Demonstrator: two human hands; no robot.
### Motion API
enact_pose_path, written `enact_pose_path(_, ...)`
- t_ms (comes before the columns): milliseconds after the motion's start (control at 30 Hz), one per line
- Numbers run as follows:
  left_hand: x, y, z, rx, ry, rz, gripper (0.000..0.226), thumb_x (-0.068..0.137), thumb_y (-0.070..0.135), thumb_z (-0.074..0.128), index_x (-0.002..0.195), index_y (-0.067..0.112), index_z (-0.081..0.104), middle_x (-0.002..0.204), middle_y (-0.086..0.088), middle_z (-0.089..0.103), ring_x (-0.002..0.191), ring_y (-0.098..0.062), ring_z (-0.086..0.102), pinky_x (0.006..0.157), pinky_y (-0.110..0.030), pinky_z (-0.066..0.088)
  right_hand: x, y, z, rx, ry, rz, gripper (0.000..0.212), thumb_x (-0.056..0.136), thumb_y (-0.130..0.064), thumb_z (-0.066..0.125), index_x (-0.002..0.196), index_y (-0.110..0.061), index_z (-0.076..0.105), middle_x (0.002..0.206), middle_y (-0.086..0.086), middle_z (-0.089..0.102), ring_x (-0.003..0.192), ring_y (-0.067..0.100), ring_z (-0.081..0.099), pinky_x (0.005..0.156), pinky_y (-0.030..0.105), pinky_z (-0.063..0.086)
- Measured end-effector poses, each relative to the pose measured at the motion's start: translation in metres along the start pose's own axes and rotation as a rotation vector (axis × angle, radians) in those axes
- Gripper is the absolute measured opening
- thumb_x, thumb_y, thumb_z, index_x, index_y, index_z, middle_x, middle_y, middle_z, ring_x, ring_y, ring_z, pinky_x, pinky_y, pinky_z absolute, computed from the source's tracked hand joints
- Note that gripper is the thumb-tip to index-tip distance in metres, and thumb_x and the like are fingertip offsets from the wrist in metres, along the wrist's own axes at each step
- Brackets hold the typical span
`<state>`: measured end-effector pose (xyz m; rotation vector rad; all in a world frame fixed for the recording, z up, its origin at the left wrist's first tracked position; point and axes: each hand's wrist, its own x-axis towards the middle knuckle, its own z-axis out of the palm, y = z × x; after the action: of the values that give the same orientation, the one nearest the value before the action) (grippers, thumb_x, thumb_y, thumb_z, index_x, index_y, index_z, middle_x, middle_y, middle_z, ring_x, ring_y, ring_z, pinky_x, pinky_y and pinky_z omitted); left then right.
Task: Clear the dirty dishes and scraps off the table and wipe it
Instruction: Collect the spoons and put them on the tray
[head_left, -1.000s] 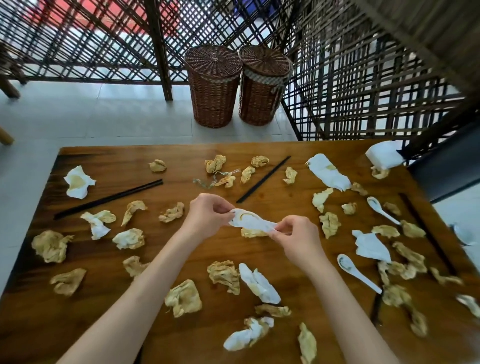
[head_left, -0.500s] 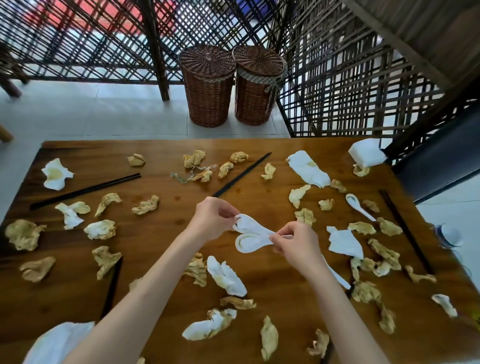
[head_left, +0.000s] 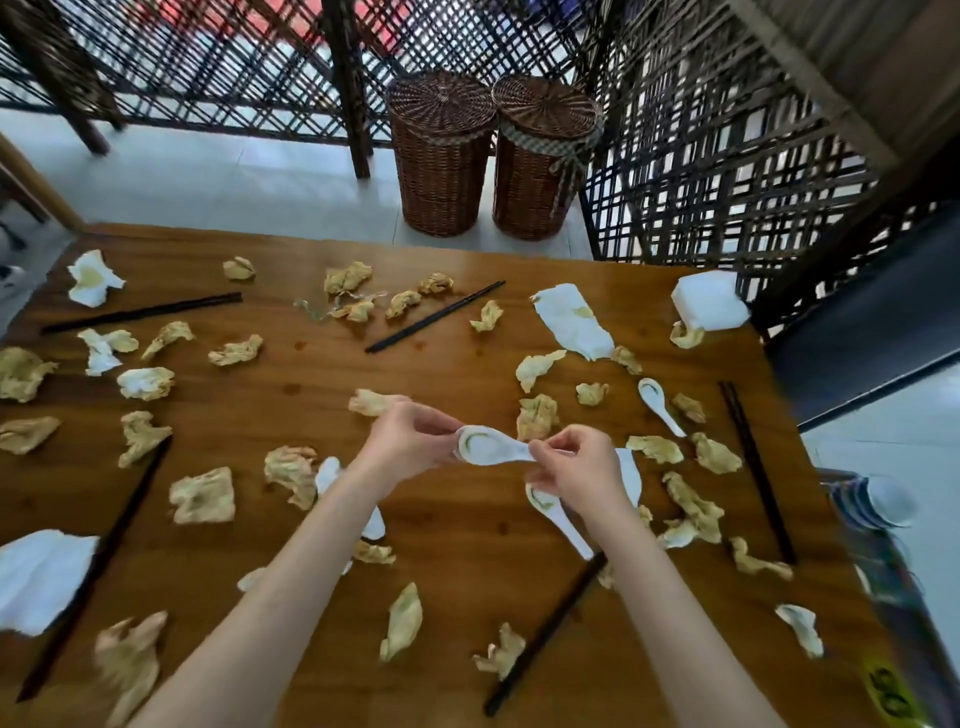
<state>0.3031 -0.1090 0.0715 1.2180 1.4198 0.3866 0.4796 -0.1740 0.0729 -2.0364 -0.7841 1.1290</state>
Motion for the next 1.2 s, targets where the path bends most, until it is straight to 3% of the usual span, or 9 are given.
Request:
enact_pose_path(133, -0.012, 0.002, 0.021, -0.038, -0.005, -0.027, 0.01, 0.08, 0.014, 0.074, 0.09, 0.014, 0.073, 0.086, -0.005, 0.073, 0.08, -0.015, 0.071, 0.078, -0.032, 0.058, 0.0, 0.011, -0.021, 0.002, -0.035, -0.011, 0.013, 0.084, -0.016, 0.069, 0.08, -0.012, 0.056, 0.082, 0.006, 0.067, 0.056, 0.013, 0.069, 0.059, 0.029, 0.059)
enact_pose_path(267, -0.023, 0.002, 0.032, -0.057, -0.001, -0.03, 0.009, 0.082, 0.011, 0.071, 0.088, 0.017, 0.072, 0.084, -0.004, 0.074, 0.077, -0.011, 0.071, 0.07, -0.025, 0.056, -0.001, 0.021, -0.032, 0.005, -0.058, -0.039, 0.016, 0.083, -0.015, 0.07, 0.081, -0.012, 0.054, 0.081, 0.005, 0.067, 0.058, 0.015, 0.07, 0.065, 0.035, 0.06)
enact_pose_path(500, -0.044, -0.025, 0.051, -0.083, 0.012, -0.091, 0.01, 0.082, 0.012, 0.071, 0.083, 0.022, 0.07, 0.084, 0.0, 0.073, 0.074, -0.006, 0.07, 0.06, -0.017, 0.053, -0.012, 0.045, -0.034, -0.088, -0.098, -0.008, 0.011, 0.083, -0.017, 0.07, 0.084, -0.014, 0.059, 0.083, 0.005, 0.067, 0.054, 0.012, 0.068, 0.049, 0.019, 0.053)
enact_pose_path(633, -0.055, -0.048, 0.06, -0.116, 0.01, -0.144, 0.01, 0.083, 0.013, 0.07, 0.092, 0.017, 0.071, 0.087, -0.002, 0.073, 0.076, -0.008, 0.071, 0.067, -0.021, 0.055, -0.021, 0.056, -0.028, -0.123, -0.126, 0.07, 0.01, 0.082, -0.014, 0.07, 0.089, -0.012, 0.063, 0.086, 0.003, 0.065, 0.053, 0.01, 0.068, 0.046, 0.016, 0.049)
enact_pose_path(833, -0.07, -0.066, 0.056, -0.163, 0.027, -0.178, 0.016, 0.084, 0.011, 0.068, 0.1, 0.01, 0.069, 0.094, -0.008, 0.071, 0.083, -0.014, 0.07, 0.076, -0.025, 0.055, -0.038, 0.061, -0.016, -0.2, -0.14, 0.058, 0.014, 0.081, -0.011, 0.071, 0.073, -0.02, 0.063, 0.089, 0.003, 0.066, 0.056, 0.01, 0.068, 0.048, 0.016, 0.051)
enact_pose_path(1200, -0.081, -0.065, 0.052, -0.045, -0.041, -0.119, 0.011, 0.083, 0.01, 0.07, 0.093, 0.015, 0.072, 0.085, -0.002, 0.072, 0.074, -0.009, 0.07, 0.054, -0.014, 0.051, -0.079, 0.07, -0.024, -0.34, -0.23, 0.094, 0.014, 0.09, -0.017, 0.06, 0.076, -0.018, 0.066, 0.072, 0.005, 0.068, 0.052, 0.01, 0.061, 0.047, 0.016, 0.047)
